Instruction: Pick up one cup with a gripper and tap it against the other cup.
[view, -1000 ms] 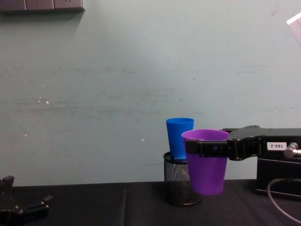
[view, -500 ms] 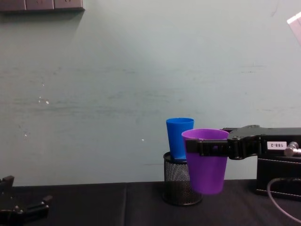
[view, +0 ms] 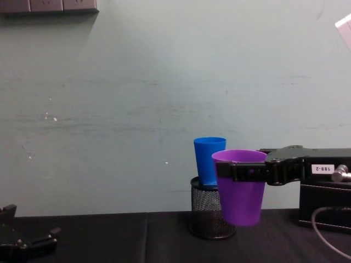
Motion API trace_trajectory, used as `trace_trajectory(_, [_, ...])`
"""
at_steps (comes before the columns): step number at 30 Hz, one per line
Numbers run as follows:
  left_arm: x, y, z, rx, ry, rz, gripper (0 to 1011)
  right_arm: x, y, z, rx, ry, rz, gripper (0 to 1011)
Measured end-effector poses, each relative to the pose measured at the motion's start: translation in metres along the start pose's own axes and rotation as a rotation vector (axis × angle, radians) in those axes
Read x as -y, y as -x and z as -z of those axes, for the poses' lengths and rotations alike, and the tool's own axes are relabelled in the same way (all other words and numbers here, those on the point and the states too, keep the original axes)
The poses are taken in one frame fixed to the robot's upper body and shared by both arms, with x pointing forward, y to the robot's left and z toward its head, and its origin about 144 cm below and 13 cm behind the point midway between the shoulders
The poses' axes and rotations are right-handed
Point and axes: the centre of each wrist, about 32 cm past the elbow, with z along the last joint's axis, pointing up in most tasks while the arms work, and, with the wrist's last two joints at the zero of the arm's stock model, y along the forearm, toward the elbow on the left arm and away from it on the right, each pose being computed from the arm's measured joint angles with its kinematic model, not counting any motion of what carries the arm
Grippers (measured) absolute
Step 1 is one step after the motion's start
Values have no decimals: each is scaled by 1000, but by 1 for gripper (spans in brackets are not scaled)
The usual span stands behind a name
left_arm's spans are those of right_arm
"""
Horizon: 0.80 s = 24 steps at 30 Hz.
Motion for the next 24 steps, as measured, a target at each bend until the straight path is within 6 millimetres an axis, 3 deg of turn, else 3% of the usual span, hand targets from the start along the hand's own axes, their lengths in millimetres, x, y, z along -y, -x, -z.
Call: trace_trajectory(24, [0, 0, 0, 0, 0, 0, 1011, 0, 0, 0, 0, 0, 0, 723])
